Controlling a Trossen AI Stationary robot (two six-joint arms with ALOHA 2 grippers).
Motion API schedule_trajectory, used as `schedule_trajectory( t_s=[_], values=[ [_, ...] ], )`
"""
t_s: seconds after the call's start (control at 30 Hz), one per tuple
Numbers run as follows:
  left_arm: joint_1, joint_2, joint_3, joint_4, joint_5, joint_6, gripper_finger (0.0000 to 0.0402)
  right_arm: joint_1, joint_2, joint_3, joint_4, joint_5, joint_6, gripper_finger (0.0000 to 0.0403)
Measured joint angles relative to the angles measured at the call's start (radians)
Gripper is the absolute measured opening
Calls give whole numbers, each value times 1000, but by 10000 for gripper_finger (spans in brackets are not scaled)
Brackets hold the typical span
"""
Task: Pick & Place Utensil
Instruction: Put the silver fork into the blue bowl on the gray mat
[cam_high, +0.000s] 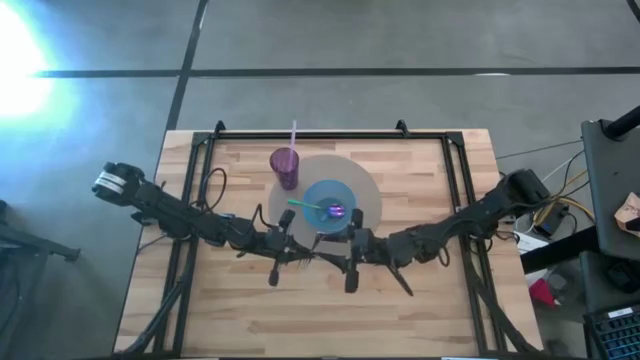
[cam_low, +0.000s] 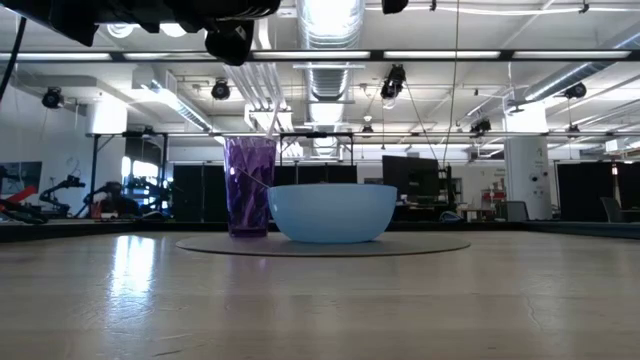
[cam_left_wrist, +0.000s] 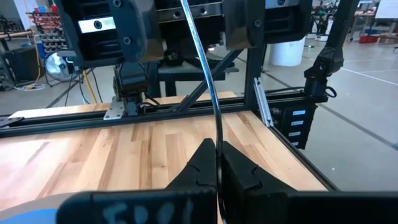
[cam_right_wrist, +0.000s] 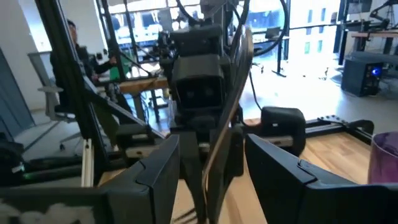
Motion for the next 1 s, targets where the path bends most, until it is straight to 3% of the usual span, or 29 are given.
schedule_trajectory(
  t_s=[0.53,1.0],
  values=[
    [0,1,-13,-6,0,-1,0,-32,33,0,94,-38,34,128],
    [4,1,-14,-16,0,-4,0,-38,33,13,91,-75,52,13]
  ],
)
